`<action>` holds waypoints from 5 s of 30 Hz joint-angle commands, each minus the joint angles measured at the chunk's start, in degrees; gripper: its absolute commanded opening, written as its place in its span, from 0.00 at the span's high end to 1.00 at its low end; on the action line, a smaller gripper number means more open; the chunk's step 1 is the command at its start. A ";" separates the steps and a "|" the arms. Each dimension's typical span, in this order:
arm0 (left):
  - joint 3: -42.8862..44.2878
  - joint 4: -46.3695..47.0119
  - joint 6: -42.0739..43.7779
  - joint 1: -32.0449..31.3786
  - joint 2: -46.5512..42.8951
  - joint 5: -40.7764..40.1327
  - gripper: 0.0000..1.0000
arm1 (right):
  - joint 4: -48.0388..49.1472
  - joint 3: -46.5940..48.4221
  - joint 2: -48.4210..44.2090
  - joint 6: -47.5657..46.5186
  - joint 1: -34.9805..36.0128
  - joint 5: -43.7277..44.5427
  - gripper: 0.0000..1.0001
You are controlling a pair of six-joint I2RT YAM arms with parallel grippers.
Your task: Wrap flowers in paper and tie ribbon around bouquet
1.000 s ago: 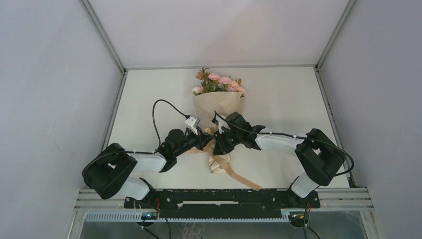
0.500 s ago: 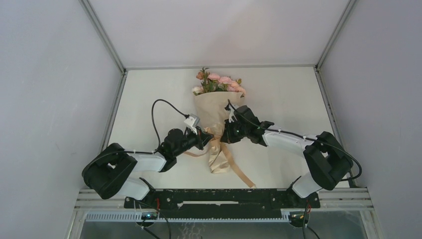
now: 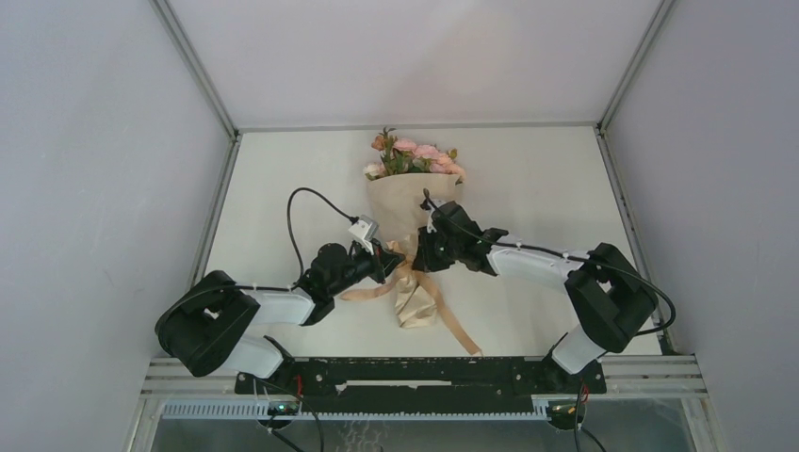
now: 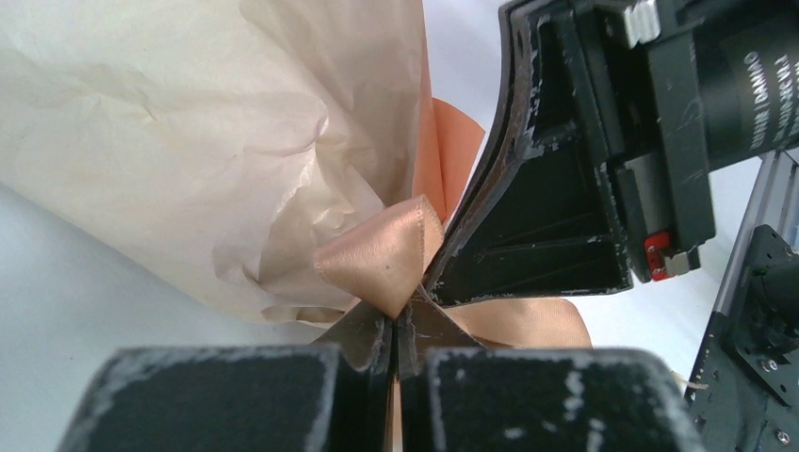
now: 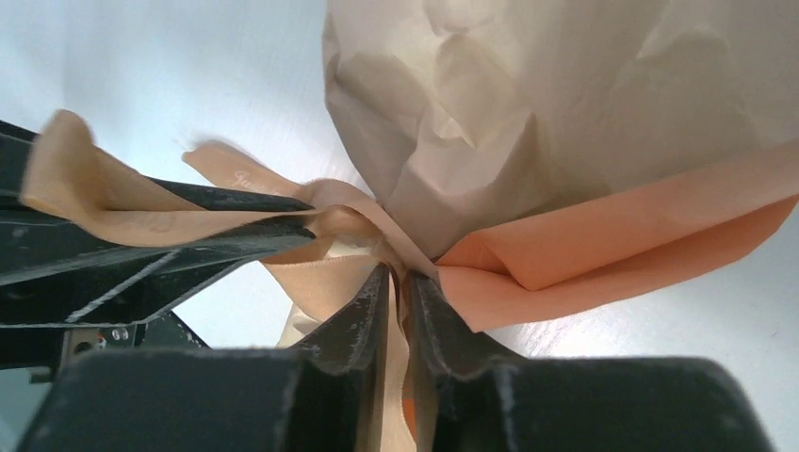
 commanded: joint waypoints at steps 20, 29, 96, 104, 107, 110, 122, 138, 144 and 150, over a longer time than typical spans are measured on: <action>-0.40 5.76 -0.06 0.20 -0.93 0.67 1.00 | -30.27 32.08 16.91 -23.01 -8.32 -19.58 0.90; -1.10 5.56 -0.78 0.22 -1.25 0.09 1.00 | -35.59 35.40 21.69 -26.92 -8.04 -16.92 0.89; 10.12 -33.55 57.00 4.36 -7.72 36.08 0.72 | -22.73 26.75 26.35 -25.09 -13.91 -49.10 0.80; 12.29 -33.99 56.83 3.34 -1.94 34.04 0.75 | -20.27 26.57 25.95 -23.74 -14.00 -53.06 0.80; 12.06 -35.30 59.97 3.30 -1.67 33.23 0.79 | -18.61 25.73 25.82 -22.80 -13.99 -53.65 0.80; 12.50 -36.45 61.29 3.59 -1.47 32.86 0.80 | -17.77 25.29 26.27 -22.31 -13.99 -53.75 0.80; 13.19 -33.14 63.88 3.65 0.83 26.13 0.82 | -18.46 25.35 26.87 -24.66 -13.69 -55.94 0.79; 18.57 -57.97 77.73 7.19 -3.32 39.82 0.51 | -19.18 25.28 26.97 -25.29 -13.94 -53.92 0.79; 18.21 -54.21 77.05 6.55 -0.99 37.80 0.50 | -19.52 25.28 26.78 -25.64 -13.91 -53.81 0.79; 17.68 -48.47 74.55 5.86 0.37 33.99 0.68 | -19.29 25.29 26.95 -25.60 -13.71 -54.44 0.79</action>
